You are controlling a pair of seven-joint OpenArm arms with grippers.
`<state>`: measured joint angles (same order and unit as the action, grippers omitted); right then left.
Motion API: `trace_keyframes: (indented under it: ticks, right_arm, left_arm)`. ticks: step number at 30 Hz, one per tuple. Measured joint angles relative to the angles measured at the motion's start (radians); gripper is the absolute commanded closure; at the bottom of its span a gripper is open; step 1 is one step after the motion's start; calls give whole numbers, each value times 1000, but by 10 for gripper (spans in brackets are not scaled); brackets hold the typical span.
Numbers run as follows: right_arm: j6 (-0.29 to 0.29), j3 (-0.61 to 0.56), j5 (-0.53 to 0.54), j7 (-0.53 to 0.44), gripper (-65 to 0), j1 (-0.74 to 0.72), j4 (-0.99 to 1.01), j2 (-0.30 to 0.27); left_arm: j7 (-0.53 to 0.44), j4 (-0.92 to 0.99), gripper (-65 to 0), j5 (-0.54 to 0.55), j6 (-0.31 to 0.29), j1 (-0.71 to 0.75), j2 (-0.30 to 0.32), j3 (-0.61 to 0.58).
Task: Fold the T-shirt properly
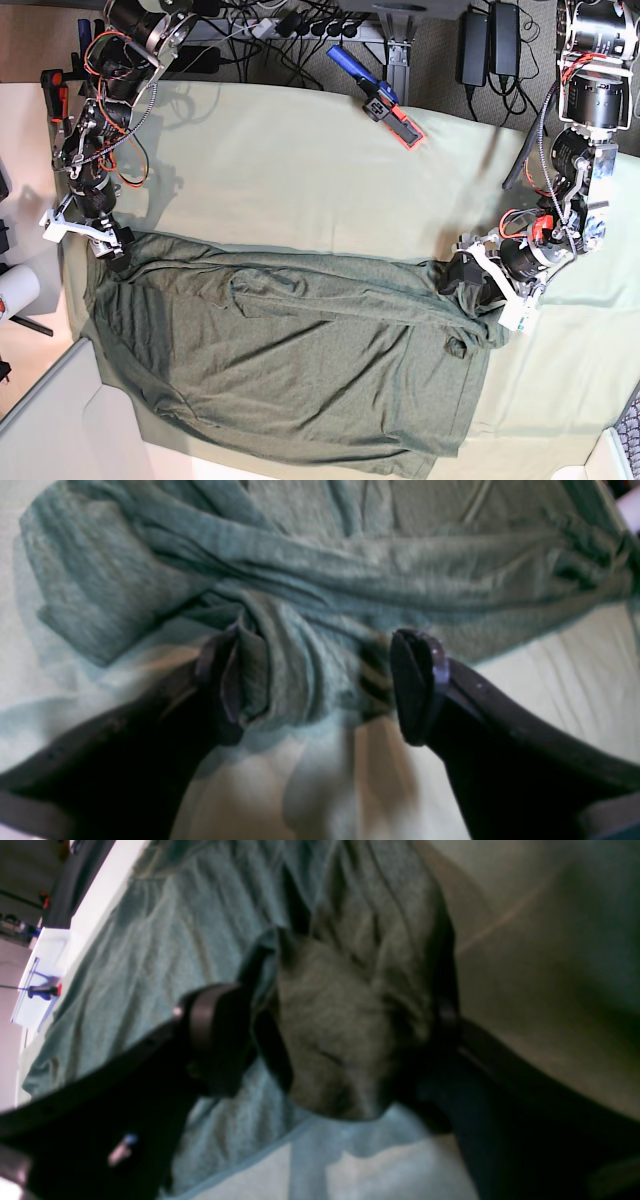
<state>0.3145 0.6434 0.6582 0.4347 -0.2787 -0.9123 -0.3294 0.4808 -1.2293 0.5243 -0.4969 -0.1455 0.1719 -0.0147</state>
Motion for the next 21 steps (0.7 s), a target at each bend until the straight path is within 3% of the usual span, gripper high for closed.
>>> trace_keyframes:
  ticks: [12, 14, 18, 20, 21]
  right_arm:
    - [0, 0, 0, 2, -447, -1, 0, 0]
    - [0, 0, 1, 4, -447, -1, 0, 0]
    - [0, 0, 24, 4, -444, -1, 0, 0]
    - [0, 0, 27, 8, -378, -1, 0, 0]
    - [0, -1, 28, 18, -308, -1, 0, 0]
  left_arm:
    - [-18, 10, -450, -48, -5, -8, 16, 1]
    - [-20, 10, -374, -48, -5, -7, 16, 1]
    - [-25, 11, -96, -68, -3, -3, 16, 1]
    - [-27, 11, 0, -78, -2, -2, 8, 1]
    - [-31, 11, 0, -90, -2, -2, 5, 1]
